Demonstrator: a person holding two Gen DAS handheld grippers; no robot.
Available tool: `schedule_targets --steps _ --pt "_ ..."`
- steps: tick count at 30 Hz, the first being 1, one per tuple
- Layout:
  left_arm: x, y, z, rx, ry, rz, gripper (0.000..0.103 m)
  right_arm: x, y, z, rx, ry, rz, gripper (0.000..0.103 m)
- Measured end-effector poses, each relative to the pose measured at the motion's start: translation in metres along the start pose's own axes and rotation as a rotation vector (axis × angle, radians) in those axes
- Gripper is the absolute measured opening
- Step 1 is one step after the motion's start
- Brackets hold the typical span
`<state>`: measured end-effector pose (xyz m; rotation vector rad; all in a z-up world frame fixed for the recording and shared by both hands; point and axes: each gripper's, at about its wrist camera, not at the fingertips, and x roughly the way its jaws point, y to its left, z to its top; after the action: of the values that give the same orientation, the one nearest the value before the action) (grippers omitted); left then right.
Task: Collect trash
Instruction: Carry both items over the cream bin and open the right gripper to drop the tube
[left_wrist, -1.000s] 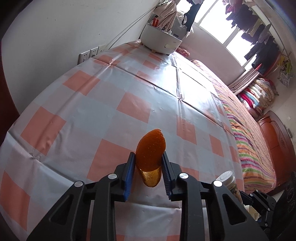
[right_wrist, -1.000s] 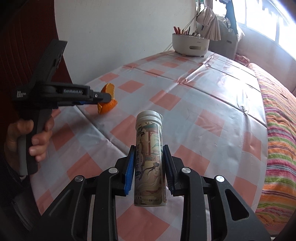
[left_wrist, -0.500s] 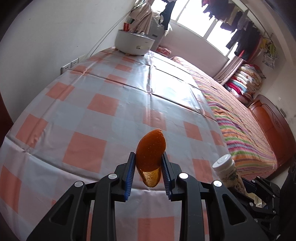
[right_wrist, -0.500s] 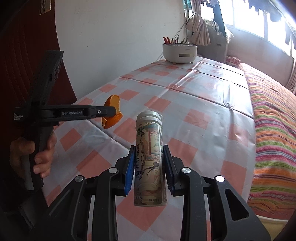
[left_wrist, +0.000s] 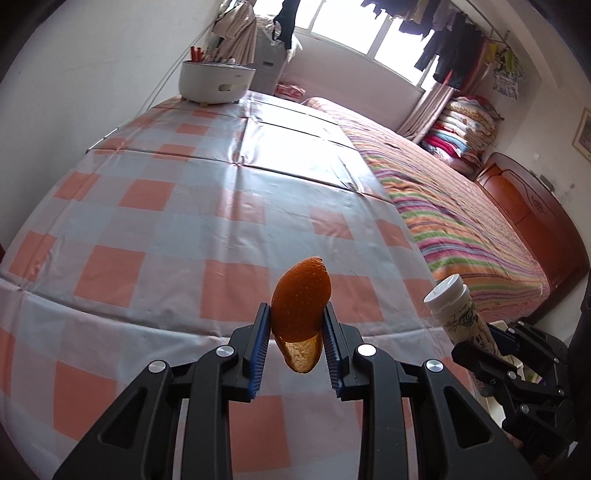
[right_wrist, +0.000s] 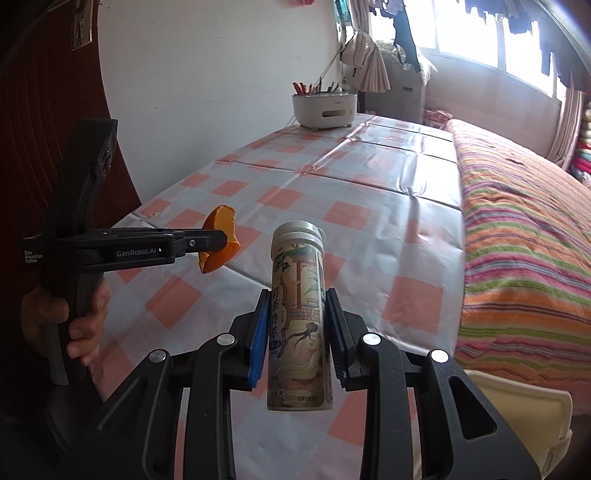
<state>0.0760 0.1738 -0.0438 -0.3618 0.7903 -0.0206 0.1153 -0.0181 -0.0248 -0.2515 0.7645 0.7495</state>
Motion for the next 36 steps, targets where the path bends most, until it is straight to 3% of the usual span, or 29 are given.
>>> schedule_targets --steps 36 --pt "0.022 -0.141 -0.035 0.221 0.057 -0.133 0.027 -0.091 -0.093 -0.074 0.224 -0.099 -0.187 0.028"
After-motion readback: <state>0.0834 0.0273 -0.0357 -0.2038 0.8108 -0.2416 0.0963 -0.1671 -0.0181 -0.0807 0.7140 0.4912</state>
